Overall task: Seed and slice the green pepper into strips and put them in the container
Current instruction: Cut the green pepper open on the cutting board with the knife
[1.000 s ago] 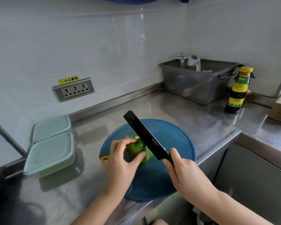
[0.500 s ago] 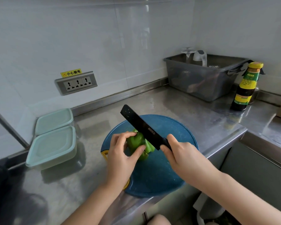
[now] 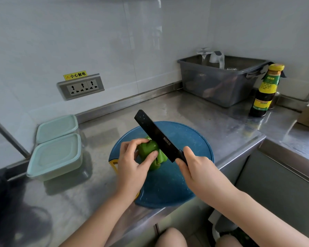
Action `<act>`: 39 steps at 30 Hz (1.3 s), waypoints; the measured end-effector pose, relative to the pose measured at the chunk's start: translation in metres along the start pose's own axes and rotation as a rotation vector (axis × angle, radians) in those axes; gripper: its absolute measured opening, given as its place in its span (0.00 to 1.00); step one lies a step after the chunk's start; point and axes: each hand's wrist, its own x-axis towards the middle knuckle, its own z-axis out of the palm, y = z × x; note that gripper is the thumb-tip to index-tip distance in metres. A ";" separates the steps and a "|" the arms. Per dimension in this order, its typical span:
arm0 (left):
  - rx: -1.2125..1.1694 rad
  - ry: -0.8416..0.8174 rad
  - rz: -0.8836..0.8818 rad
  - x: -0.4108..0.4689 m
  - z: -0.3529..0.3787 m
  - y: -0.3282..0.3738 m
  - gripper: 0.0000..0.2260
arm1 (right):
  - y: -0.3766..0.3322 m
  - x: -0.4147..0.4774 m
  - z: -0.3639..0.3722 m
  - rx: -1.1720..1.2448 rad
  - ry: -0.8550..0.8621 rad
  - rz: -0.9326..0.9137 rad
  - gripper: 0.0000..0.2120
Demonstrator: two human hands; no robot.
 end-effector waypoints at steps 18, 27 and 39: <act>0.085 0.012 0.087 0.001 -0.002 -0.009 0.21 | -0.005 0.030 -0.020 -0.138 -0.125 -0.044 0.12; 0.044 0.021 -0.042 0.005 0.001 -0.008 0.14 | 0.001 0.022 -0.011 -0.069 -0.120 -0.029 0.13; 0.099 0.024 -0.070 0.007 -0.003 -0.015 0.15 | -0.003 0.029 -0.007 -0.082 -0.152 -0.020 0.13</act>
